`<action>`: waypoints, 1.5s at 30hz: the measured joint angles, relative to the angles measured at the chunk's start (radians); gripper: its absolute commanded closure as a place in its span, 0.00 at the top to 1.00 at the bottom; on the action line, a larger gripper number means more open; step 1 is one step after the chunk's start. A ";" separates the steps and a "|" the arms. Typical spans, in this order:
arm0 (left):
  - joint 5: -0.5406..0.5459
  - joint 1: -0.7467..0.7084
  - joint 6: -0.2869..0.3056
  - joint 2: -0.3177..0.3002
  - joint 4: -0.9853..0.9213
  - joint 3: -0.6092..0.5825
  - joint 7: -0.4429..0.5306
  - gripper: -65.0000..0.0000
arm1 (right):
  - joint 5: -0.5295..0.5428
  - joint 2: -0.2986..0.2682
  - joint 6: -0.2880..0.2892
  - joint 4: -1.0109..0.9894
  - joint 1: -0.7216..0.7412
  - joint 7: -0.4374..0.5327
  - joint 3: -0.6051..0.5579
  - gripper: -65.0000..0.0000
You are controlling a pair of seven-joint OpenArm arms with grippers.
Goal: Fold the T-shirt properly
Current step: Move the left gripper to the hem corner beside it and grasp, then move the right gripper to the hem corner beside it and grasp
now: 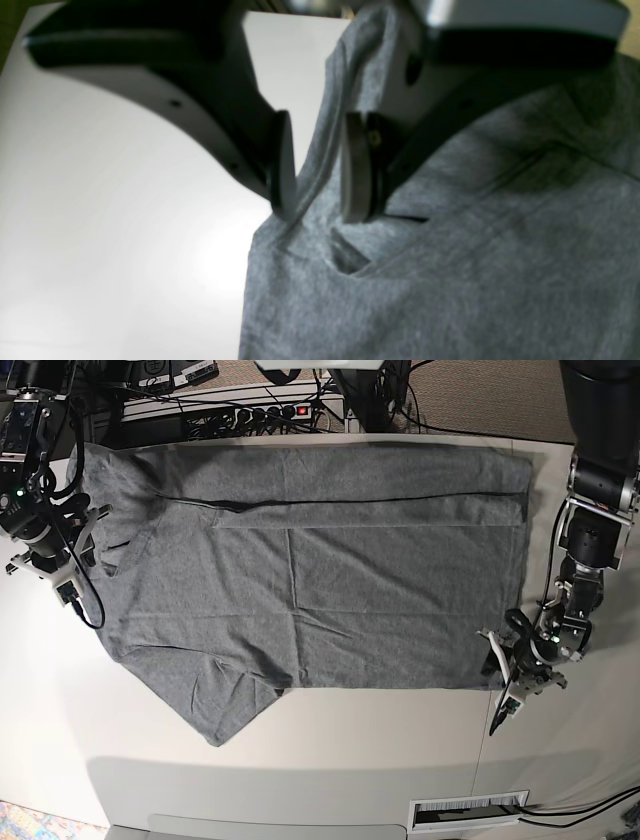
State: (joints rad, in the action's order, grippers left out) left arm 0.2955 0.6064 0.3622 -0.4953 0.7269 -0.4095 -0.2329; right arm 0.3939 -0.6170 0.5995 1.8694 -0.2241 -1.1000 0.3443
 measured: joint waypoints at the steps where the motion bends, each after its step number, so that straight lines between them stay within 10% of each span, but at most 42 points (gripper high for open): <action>1: 0.001 0.000 -0.001 0.003 -0.006 0.000 0.009 0.43 | 0.000 0.000 0.000 0.000 0.000 0.000 0.000 0.26; 17: -0.014 0.006 -0.097 0.008 -0.007 0.000 0.032 0.43 | 0.000 0.000 0.000 0.000 0.000 -0.003 0.000 0.26; 27: 0.024 -0.017 -0.019 0.024 -0.007 0.004 0.029 0.31 | 0.000 0.000 0.000 0.000 0.000 -0.003 0.000 0.26; 32: 0.019 -0.019 -0.010 0.024 -0.006 0.004 0.032 0.00 | 0.000 0.000 0.000 0.000 0.000 -0.001 0.000 0.26; 45: 0.093 0.008 0.159 -0.026 0.124 0.003 -0.111 0.00 | 0.000 0.000 0.000 0.000 0.053 0.087 0.000 0.26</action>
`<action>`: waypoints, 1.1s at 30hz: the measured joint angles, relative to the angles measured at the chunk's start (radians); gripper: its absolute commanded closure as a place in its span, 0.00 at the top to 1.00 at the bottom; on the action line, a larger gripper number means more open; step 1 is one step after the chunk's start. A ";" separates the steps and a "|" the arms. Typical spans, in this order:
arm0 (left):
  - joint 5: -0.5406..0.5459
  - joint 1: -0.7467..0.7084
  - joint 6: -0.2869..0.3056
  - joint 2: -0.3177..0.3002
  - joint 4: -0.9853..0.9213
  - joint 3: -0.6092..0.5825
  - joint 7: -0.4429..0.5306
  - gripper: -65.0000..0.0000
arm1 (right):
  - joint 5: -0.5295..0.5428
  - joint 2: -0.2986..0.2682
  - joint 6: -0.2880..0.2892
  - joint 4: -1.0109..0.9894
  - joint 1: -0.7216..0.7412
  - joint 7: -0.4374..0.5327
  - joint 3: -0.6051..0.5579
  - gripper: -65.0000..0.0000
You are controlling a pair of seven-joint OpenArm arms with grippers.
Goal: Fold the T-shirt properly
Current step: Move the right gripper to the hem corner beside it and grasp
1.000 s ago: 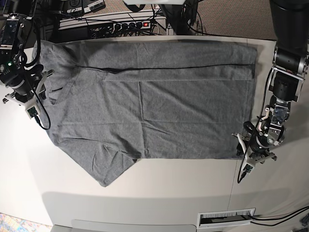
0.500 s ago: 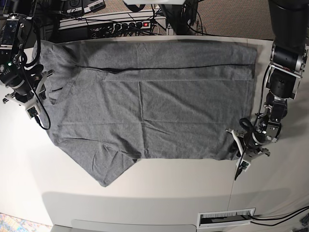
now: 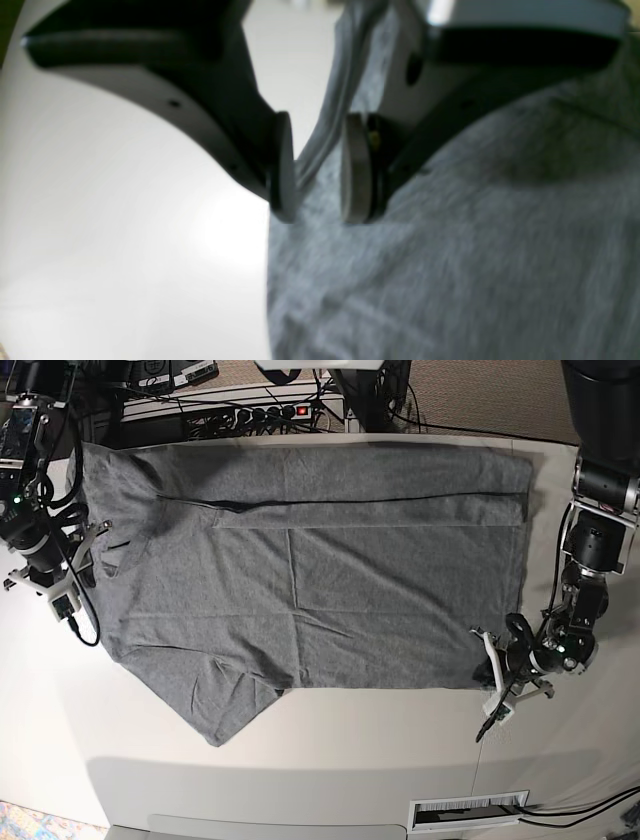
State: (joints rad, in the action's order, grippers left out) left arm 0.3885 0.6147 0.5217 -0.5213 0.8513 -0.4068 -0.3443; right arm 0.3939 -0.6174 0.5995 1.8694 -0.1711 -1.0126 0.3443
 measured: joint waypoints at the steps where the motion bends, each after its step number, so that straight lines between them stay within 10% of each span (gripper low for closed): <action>1: -0.001 0.000 -0.002 -0.002 0.009 0.000 0.001 0.00 | 0.000 0.000 0.000 0.000 0.003 0.000 0.000 0.26; 4: -0.050 0.001 -0.084 -0.005 0.019 -0.001 0.010 0.00 | 0.000 0.001 0.000 0.000 0.005 -0.001 0.000 0.26; 7: -0.095 0.000 -0.279 -0.010 0.014 -0.002 0.038 0.36 | -0.001 0.001 0.000 0.000 0.005 -0.017 0.000 0.26; 10: -0.105 0.002 -0.328 -0.018 -0.003 -0.002 0.076 0.43 | 0.000 0.000 0.000 0.000 0.004 -0.023 0.000 0.26; 33: -0.006 0.000 -0.079 0.005 -0.169 -0.002 0.118 0.40 | 0.000 0.000 0.000 0.000 0.005 -0.046 0.000 0.26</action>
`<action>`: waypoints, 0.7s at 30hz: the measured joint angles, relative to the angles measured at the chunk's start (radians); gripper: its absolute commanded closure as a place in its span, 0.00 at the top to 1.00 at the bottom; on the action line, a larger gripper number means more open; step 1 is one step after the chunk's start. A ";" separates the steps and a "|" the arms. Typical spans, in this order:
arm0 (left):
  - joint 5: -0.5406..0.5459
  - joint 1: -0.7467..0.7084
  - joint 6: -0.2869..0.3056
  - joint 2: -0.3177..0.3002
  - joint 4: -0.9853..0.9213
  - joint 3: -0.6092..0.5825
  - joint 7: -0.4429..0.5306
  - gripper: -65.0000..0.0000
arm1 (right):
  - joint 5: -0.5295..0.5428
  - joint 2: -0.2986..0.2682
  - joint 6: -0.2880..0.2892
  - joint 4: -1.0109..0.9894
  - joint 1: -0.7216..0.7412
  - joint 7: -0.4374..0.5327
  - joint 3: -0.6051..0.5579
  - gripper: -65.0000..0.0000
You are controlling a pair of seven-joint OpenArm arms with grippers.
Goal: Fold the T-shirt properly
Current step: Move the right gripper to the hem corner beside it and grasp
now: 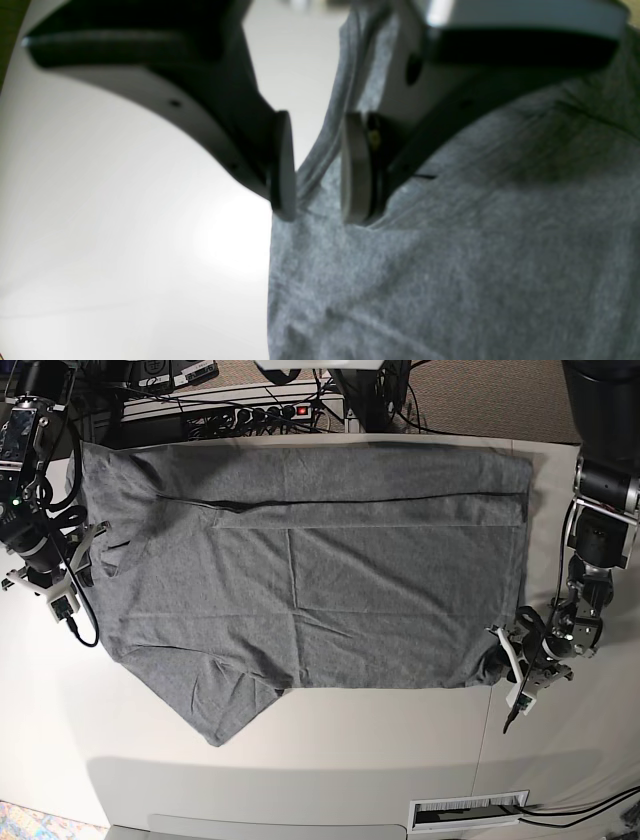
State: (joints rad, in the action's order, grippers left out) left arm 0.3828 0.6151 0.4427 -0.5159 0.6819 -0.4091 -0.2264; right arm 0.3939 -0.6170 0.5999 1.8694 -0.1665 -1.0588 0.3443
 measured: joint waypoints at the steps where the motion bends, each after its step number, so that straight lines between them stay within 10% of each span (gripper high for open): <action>1: 0.000 0.000 0.000 0.008 0.000 0.001 0.001 0.39 | 0.000 0.000 0.000 0.000 0.000 -0.002 0.000 0.26; 9: -0.032 0.002 0.000 0.078 0.000 0.003 0.016 0.00 | 0.000 0.000 0.000 0.000 0.000 -0.003 0.000 0.26; 21: 0.006 0.013 0.090 -0.006 0.097 0.003 -0.127 0.00 | -0.021 0.001 0.000 0.000 0.000 0.070 0.000 0.26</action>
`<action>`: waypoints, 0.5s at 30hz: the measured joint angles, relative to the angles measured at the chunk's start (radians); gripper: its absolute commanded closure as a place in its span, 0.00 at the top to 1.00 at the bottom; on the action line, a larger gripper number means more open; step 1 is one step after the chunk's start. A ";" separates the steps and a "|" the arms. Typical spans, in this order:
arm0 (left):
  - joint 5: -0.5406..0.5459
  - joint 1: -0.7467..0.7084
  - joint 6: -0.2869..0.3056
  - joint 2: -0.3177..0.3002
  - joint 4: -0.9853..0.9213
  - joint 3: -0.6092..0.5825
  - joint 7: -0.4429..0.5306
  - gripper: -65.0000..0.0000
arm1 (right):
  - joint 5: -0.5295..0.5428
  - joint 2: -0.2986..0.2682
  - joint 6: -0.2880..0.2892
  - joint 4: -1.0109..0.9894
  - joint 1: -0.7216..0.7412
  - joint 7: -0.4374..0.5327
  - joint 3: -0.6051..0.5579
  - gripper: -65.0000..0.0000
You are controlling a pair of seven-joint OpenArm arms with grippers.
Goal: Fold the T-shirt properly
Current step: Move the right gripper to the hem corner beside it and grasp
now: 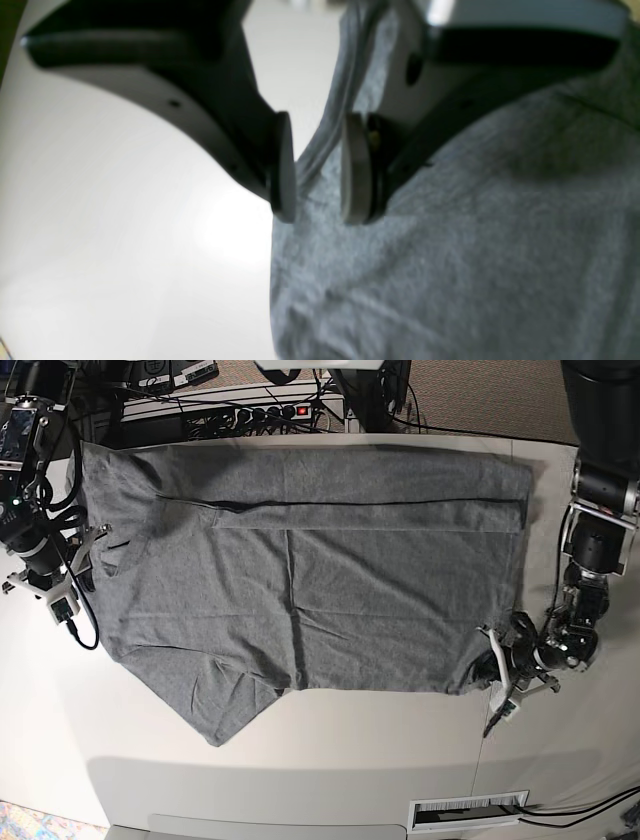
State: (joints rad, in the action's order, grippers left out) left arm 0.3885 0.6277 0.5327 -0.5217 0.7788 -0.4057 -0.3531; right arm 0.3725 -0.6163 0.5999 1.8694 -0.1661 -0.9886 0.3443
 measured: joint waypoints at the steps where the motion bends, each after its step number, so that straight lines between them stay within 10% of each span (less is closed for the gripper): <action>1: 0.033 0.000 0.015 -0.009 0.010 0.000 -0.015 0.00 | -0.014 0.000 -0.001 0.000 0.003 0.023 0.000 0.26; 15: 0.320 0.001 0.120 -0.103 0.211 -0.006 -0.261 0.00 | 0.044 0.001 0.001 -0.340 0.301 0.104 -0.008 0.26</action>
State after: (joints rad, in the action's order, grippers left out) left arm 0.7086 0.6289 0.6529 -0.6243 0.9894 -0.4114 -0.6140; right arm 0.4168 -0.6151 0.6010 1.5291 0.1345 -0.8848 0.3359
